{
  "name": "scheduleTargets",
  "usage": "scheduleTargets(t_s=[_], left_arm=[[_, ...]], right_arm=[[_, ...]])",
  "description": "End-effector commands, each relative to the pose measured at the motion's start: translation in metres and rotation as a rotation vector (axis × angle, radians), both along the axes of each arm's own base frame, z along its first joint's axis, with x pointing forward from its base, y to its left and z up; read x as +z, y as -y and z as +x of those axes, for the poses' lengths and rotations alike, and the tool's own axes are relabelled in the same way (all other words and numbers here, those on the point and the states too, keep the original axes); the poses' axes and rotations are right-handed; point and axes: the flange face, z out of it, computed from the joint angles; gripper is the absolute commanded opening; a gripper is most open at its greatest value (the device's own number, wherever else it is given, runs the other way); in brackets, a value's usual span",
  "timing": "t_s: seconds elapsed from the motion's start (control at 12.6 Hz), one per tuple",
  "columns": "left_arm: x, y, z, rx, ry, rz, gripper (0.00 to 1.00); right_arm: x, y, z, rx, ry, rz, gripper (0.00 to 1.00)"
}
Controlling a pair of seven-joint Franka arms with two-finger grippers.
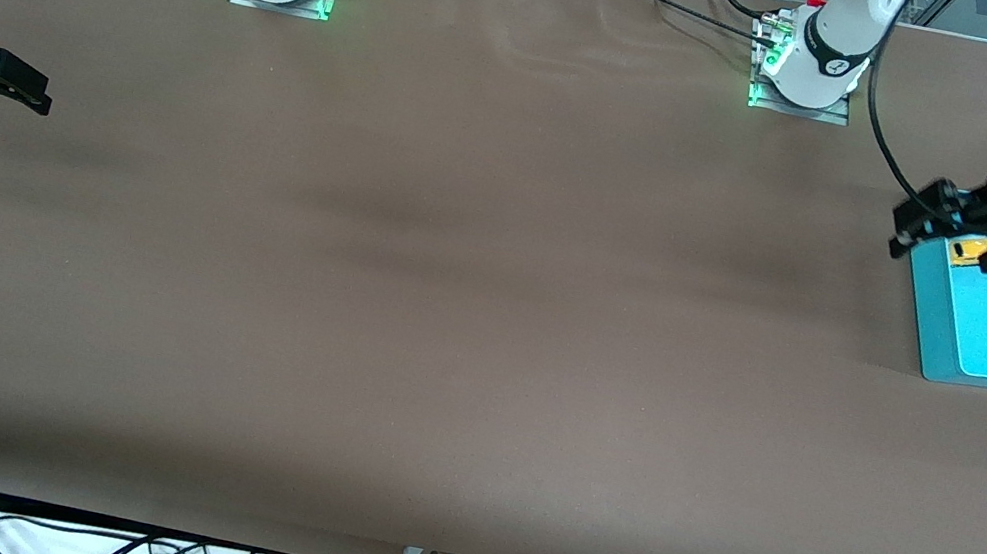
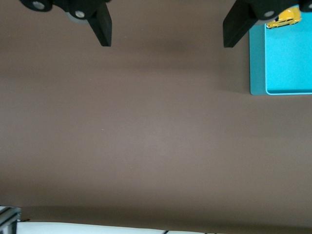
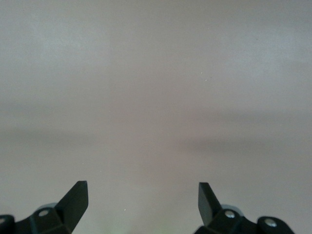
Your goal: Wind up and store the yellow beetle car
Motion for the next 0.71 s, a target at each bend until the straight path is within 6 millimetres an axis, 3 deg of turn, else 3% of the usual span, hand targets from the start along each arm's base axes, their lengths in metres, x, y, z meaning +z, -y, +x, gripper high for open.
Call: scheduleTargets(t_s=[0.0,0.63], left_arm=[[0.007,-0.009,0.003,0.024,-0.01,-0.009,1.0],[-0.005,-0.015,0.001,0.041,-0.082,-0.004,1.0]], right_arm=[[0.006,0.001,0.002,-0.002,0.011,0.002,1.0],[0.006,0.0,0.002,0.001,0.011,0.002,1.0]])
